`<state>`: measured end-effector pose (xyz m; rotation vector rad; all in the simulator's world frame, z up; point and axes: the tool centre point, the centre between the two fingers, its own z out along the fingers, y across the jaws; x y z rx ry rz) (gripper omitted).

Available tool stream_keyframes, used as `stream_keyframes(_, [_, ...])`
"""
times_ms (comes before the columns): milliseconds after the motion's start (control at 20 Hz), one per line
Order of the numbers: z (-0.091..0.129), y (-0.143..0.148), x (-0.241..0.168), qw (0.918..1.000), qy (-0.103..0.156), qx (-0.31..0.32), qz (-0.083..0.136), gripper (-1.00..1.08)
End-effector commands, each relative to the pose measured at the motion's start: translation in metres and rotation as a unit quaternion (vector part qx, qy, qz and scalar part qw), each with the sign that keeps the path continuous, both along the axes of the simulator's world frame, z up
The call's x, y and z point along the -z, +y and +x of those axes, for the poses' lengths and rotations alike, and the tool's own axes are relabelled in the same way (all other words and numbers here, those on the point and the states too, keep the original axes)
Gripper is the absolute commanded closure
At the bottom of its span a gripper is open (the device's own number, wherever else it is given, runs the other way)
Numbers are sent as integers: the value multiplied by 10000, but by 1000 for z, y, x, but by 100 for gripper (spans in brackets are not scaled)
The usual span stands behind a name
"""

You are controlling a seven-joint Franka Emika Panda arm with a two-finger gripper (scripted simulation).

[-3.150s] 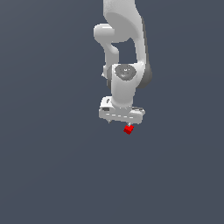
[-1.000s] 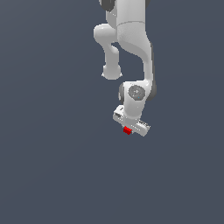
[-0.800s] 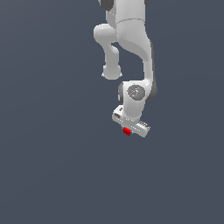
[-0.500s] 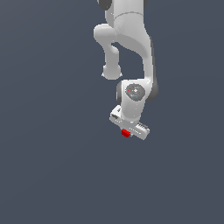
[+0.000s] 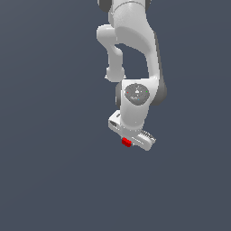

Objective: Pick up the red cube and move it to a goal position.

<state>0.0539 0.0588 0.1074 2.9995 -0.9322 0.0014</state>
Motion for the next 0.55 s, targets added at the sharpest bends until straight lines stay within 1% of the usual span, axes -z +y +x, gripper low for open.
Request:
stream_keyframes(0, [9, -3, -8, 10000, 3, -4, 0, 108])
stream_keyframes(250, [19, -7, -17, 10000, 3, -1, 2, 108])
stream_keyframes(500, [22, -8, -19, 10000, 3, -1, 2, 108])
